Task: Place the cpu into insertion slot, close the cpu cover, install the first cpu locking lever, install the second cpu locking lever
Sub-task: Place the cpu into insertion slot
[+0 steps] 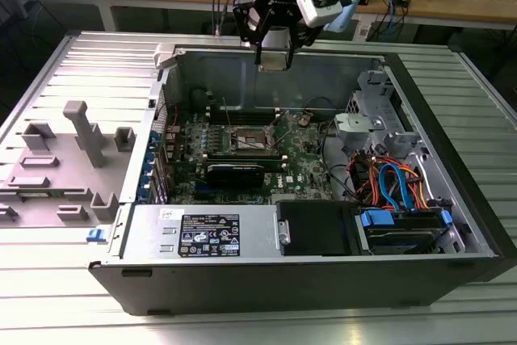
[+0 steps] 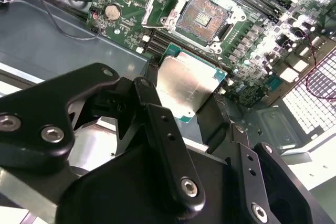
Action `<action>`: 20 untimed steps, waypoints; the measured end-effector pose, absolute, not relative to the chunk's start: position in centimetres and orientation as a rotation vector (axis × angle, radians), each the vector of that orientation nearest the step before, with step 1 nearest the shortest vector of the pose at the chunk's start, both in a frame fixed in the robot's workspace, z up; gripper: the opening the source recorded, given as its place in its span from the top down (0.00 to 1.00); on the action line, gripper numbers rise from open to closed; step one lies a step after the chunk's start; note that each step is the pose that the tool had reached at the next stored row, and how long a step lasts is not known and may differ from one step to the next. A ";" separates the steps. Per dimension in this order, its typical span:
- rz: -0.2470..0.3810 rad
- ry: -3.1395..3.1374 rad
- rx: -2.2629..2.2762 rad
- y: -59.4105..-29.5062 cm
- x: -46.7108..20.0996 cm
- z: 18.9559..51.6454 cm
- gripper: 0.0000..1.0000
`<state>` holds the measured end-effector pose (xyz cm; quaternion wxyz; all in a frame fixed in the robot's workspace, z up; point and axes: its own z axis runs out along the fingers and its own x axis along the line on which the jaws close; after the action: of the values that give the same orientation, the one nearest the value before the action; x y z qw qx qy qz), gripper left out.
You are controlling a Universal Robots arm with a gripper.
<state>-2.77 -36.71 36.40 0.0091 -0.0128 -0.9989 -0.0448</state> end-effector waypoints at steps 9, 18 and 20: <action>-0.140 -3.120 -0.040 -37.1 -2.8 36.4 0.46; -0.141 -3.119 -0.169 -37.2 -2.8 36.3 0.46; -0.142 -3.118 -0.208 -37.2 -2.8 36.3 0.46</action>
<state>-2.77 -37.15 36.26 0.0067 -0.0664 -0.9967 -0.0452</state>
